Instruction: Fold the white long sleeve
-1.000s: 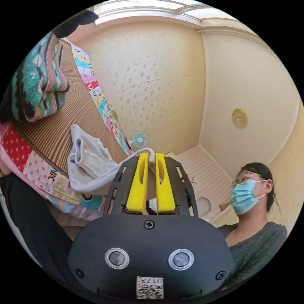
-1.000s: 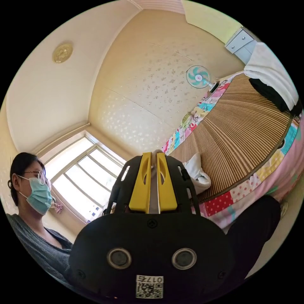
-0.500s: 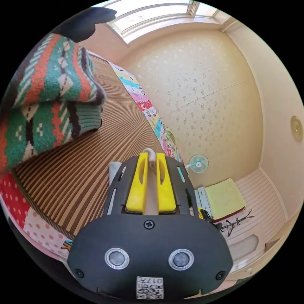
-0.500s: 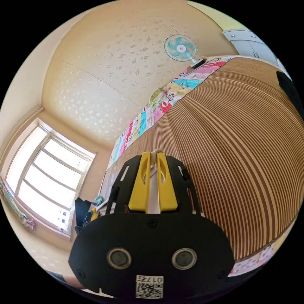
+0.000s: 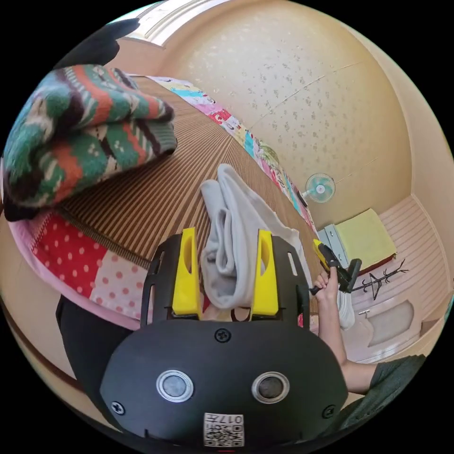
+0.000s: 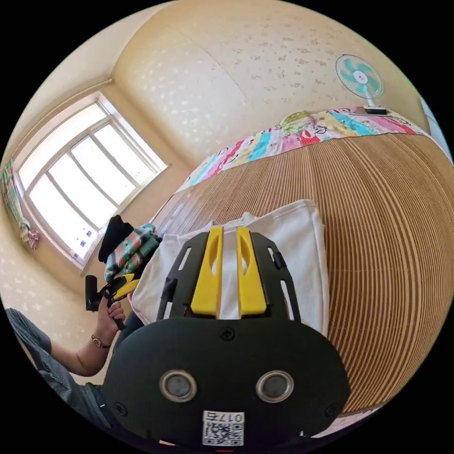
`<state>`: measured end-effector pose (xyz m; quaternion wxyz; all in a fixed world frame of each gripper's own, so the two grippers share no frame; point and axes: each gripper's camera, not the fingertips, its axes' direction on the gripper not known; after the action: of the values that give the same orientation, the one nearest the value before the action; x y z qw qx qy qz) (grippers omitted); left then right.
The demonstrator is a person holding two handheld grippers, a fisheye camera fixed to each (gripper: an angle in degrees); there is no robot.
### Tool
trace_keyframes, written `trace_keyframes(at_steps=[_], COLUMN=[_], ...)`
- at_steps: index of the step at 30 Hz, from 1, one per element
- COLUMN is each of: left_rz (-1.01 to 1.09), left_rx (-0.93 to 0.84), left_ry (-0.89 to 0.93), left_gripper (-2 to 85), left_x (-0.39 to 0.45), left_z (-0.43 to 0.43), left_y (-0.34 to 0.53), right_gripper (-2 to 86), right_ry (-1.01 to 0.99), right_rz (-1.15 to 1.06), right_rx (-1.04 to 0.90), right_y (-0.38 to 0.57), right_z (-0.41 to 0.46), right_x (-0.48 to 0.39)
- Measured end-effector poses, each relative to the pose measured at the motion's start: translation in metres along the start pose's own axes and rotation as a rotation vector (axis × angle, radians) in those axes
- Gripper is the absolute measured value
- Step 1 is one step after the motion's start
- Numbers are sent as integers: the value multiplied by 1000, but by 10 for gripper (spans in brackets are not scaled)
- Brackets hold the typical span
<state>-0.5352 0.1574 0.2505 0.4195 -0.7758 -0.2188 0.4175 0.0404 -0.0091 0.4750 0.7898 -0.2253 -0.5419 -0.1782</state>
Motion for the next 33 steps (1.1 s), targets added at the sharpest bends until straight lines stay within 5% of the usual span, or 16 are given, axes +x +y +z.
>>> trace_keyframes(at_steps=[3,7,13,18,23,30,33], left_rz=[-50,-72,-116,-125,113,351,307], left_rx=[-39,-79,-98,-57,-7,40,34], left_ry=[55,71,52,150,54,-139,-189], left_gripper=[179,181,162,83,60,56,62], left_x=[-10,-9,-12,-27,41,119,118], left_z=[9,27,42,49,58,76,77], left_y=[26,42,47,42,37,59,69], right_gripper=[85,87,72,118,212,202,128], right_ry=[-2,111,-98,-140,-306,250,352], right_rz=[-67,-60,191,14,-221,-595,-703], right_rx=[-227,-128,-128,-212,-392,-880,-849], right_y=[-48,-90,-109,-88,-102,-99,-89], right_z=[69,99,88,44,34,130,122], right_x=[-22,-14,22,-62,-164,-282,-284])
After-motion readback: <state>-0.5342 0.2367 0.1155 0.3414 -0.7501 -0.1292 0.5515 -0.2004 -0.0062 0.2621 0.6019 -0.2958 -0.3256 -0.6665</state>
